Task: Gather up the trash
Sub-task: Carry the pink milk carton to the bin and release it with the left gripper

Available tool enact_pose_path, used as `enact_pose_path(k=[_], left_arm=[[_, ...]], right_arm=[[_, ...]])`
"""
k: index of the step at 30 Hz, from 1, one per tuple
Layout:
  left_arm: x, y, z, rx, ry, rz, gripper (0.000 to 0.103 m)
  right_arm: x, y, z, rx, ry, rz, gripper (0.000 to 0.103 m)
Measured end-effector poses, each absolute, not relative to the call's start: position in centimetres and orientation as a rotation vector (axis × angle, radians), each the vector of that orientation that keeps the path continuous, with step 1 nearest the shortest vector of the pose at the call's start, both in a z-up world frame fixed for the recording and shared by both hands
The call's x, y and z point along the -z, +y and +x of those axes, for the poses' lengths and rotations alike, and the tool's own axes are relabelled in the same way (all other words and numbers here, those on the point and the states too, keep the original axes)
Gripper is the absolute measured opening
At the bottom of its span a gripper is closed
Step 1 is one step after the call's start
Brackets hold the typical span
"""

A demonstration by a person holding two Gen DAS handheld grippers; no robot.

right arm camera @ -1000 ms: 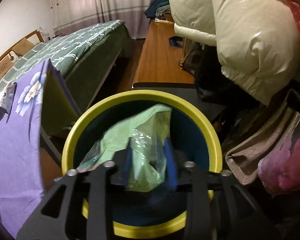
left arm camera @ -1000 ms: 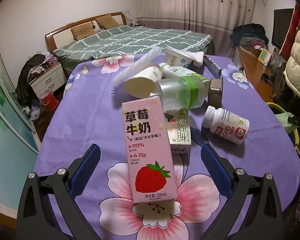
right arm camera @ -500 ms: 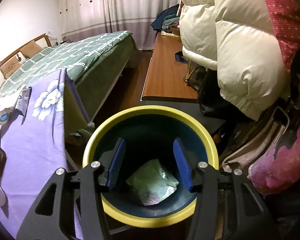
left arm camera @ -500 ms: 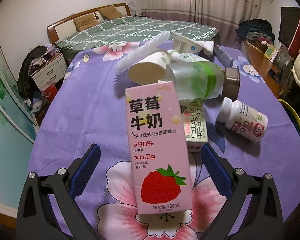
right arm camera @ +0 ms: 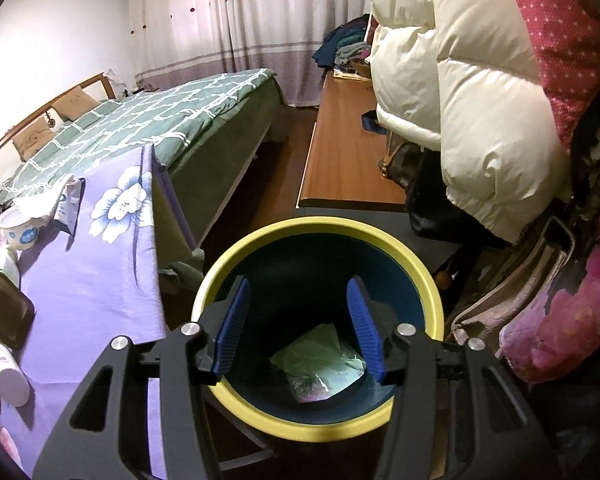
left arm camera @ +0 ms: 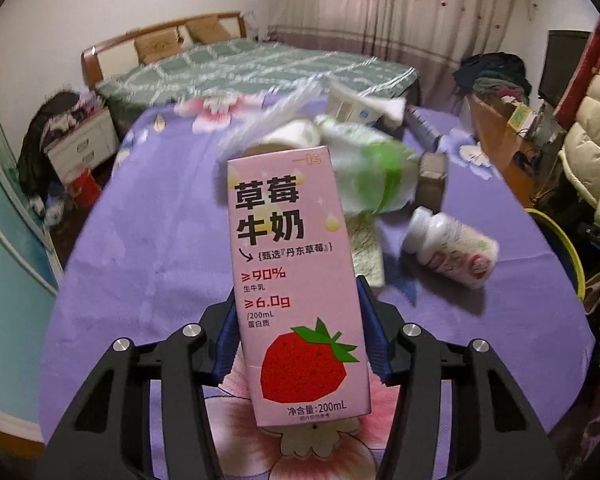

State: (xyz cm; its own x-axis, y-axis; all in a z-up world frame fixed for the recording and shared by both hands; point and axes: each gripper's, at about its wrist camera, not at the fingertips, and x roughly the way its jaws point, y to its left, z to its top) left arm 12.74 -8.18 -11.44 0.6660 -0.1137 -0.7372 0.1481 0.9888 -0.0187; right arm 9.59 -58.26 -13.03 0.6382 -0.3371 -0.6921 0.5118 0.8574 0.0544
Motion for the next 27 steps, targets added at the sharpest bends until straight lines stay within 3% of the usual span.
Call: enact_pose_path(k=[7, 14, 27], left_arm=[[7.5, -13.1, 12.0, 0.289, 0.763, 0.122, 0.052], [5.2, -23.6, 13.2, 0.532, 0.732, 0.212, 0.052], [7.7, -44.4, 15.3, 0.809, 0.803, 0.388, 0.052]], right_arm=[[11.4, -58.1, 7.1, 0.495, 0.704, 0.217, 0.049], [10.1, -58.8, 2.8, 0.524, 0.664, 0.204, 0.054], [10.3, -63.1, -3.5, 0.615, 0.637, 0.245, 0.058]])
